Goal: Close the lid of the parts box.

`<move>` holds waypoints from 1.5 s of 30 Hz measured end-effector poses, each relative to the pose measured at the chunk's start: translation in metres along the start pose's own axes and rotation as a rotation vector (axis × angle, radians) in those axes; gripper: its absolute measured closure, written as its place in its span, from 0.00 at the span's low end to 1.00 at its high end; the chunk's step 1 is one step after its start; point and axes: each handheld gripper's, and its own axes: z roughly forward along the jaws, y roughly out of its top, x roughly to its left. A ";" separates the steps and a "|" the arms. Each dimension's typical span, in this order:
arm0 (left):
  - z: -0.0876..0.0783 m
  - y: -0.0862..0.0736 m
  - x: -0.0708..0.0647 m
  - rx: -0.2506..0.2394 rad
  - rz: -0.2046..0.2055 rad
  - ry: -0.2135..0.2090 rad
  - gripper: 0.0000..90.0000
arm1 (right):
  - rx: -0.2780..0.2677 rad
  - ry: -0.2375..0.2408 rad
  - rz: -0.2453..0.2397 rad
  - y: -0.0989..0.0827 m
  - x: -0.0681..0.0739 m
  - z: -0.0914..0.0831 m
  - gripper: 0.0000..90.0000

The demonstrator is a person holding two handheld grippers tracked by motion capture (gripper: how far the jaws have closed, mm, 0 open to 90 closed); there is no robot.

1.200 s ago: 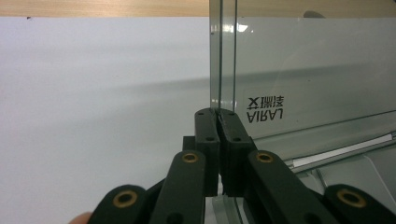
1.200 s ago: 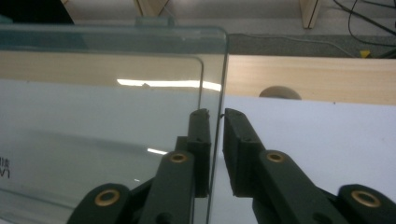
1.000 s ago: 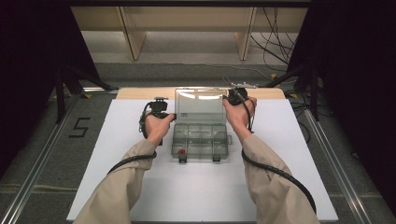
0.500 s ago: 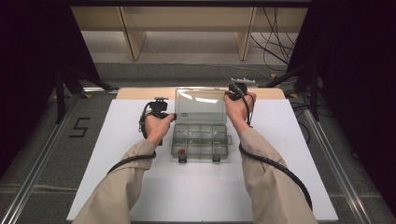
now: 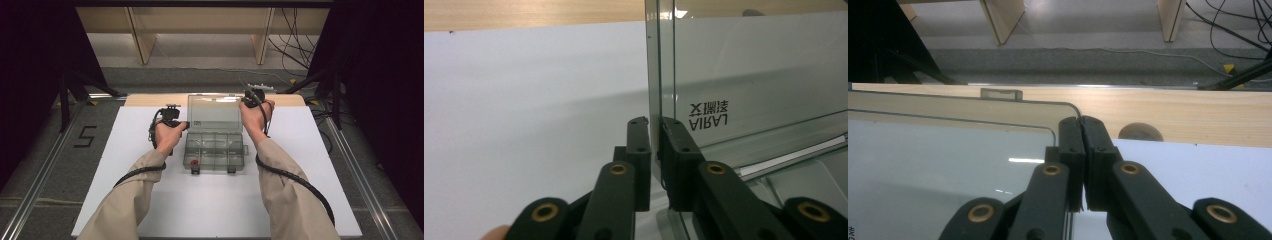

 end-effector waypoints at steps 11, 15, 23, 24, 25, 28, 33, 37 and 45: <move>-0.014 0.013 0.004 -0.094 0.058 0.041 0.71 | -0.027 -0.004 -0.006 -0.002 0.003 -0.005 0.99; -0.016 0.022 -0.001 -0.161 0.035 0.043 0.73 | -0.044 0.003 -0.009 -0.003 0.003 -0.008 0.99; -0.024 0.040 -0.005 -0.208 0.045 0.049 0.78 | -0.064 0.009 -0.020 -0.005 0.003 -0.014 0.99; -0.025 0.043 -0.006 -0.213 0.039 0.053 0.78 | -0.068 0.016 -0.018 -0.006 0.003 -0.015 0.99; -0.026 0.045 -0.006 -0.221 0.033 0.053 0.79 | -0.071 0.014 -0.021 -0.006 0.003 -0.015 0.99; -0.027 0.049 -0.006 -0.219 0.035 0.056 0.80 | -0.078 0.017 -0.022 -0.007 0.003 -0.018 0.99; -0.028 0.054 -0.009 -0.226 0.028 0.049 0.81 | -0.087 0.028 -0.026 -0.008 0.003 -0.021 0.99; -0.027 0.056 -0.010 -0.224 0.032 0.042 0.83 | -0.091 0.031 -0.029 -0.009 0.003 -0.023 0.99; -0.025 0.059 -0.013 -0.219 0.025 0.044 0.88 | -0.106 0.035 -0.031 -0.010 0.004 -0.026 0.99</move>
